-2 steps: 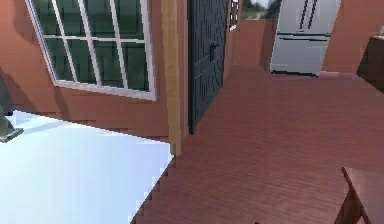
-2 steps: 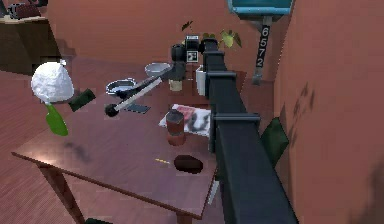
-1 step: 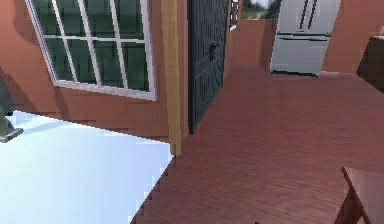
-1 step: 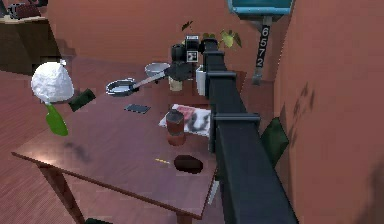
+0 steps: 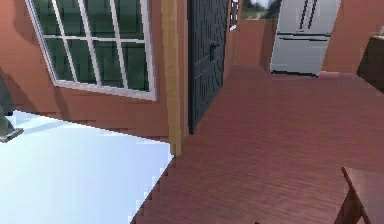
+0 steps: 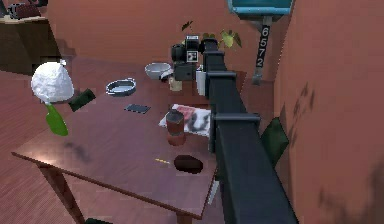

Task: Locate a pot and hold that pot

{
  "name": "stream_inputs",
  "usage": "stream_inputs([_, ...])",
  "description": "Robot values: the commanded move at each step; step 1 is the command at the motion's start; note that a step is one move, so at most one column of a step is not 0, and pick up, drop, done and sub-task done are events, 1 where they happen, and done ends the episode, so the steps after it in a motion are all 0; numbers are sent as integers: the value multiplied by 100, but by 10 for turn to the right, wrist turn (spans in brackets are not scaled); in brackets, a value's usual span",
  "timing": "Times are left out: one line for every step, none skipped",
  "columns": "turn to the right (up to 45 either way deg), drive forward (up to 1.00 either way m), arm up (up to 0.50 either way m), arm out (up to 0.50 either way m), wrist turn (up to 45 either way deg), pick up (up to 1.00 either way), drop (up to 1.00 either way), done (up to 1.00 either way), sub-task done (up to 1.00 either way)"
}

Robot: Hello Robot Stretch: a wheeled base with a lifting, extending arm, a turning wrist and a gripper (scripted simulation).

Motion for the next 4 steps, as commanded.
stream_inputs([0, 0, -20, 0, 0, 0, 0, 0, 0])
stream_inputs([0, 0, 0, 0, 0, 100, 0, 0, 0])
stream_inputs([0, 0, 10, 0, 0, 0, 0, 0, 0])
stream_inputs([0, 0, 0, 0, 0, 0, 0, 100, 0])
